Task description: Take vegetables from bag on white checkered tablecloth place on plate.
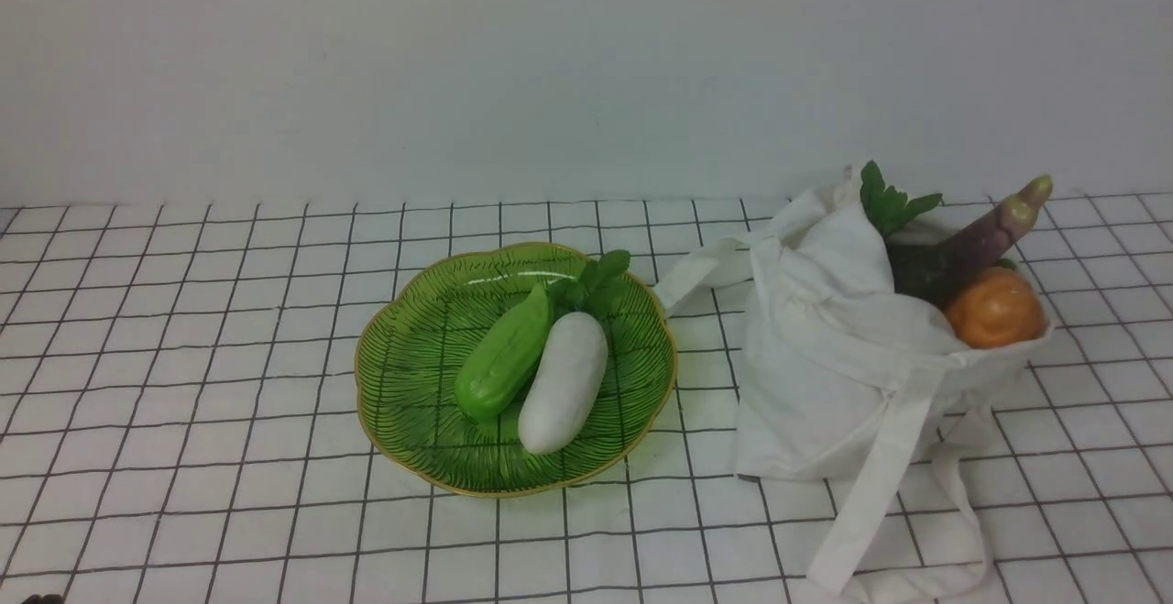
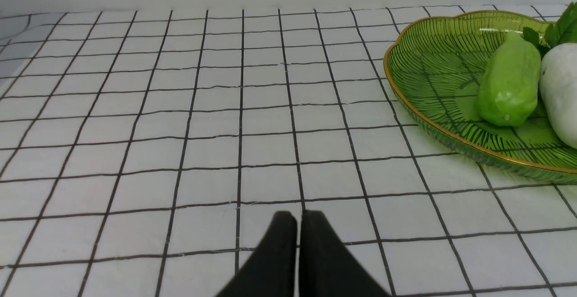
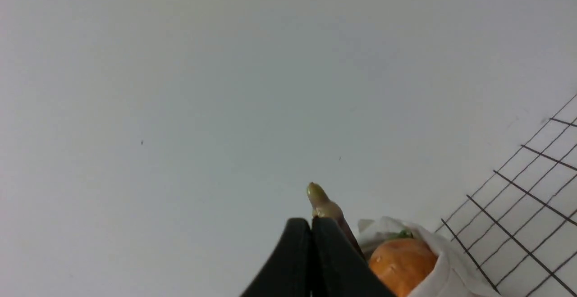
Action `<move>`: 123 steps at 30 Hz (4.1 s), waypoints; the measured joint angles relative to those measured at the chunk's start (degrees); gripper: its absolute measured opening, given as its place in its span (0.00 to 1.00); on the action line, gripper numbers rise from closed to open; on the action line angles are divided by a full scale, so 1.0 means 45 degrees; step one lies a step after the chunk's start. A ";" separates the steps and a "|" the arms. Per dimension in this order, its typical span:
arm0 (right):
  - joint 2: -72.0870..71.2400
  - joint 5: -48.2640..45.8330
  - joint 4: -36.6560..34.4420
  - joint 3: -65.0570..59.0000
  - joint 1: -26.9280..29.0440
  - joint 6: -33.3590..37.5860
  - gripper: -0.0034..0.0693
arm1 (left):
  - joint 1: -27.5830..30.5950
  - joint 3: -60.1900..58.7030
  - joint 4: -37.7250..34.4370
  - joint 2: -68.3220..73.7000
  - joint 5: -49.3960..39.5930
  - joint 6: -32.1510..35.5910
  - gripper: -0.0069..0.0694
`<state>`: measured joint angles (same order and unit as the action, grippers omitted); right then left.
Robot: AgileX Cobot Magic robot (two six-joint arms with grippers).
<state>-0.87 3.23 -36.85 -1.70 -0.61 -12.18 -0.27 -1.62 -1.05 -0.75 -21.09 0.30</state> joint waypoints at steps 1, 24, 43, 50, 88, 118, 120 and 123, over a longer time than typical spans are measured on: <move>0.0000 0.0046 -0.0002 0.0000 0.0000 0.0000 0.03 | 0.0000 0.0000 0.0000 0.0000 0.0000 0.0000 0.08; 1.1501 -0.6223 0.5550 0.9530 -0.0057 0.2369 0.06 | 0.0000 0.0000 0.0000 0.0000 0.0000 -0.0068 0.08; 1.8806 -0.6944 0.3107 1.3815 -0.0062 0.5030 0.81 | 0.0000 0.0000 0.0000 0.0000 0.0000 -0.0068 0.08; 1.9510 -0.7188 0.3094 1.3850 -0.0062 0.5355 0.37 | 0.0000 0.0000 0.0000 0.0000 0.0000 -0.0068 0.08; 2.3470 -0.6400 -0.1710 1.6868 -0.7865 0.9963 0.35 | 0.0000 0.0000 0.0000 0.0000 0.0000 -0.0068 0.08; 1.9407 -0.9110 0.7940 1.9314 -0.7404 0.3457 0.62 | 0.0000 0.0000 0.0000 0.0000 0.0000 -0.0068 0.08; 1.8585 -0.9794 0.9203 1.9314 -0.7254 0.2442 0.54 | 0.0000 0.0000 0.0000 0.0000 0.0000 -0.0068 0.08; 1.6278 -1.1896 1.1911 1.9286 -0.7098 -0.0348 0.29 | 0.0000 0.0000 0.0000 0.0000 0.0000 0.0000 0.08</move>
<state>72.39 -50.30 16.75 85.09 -32.55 -13.74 -0.27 -1.62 -1.05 -0.75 -21.09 0.30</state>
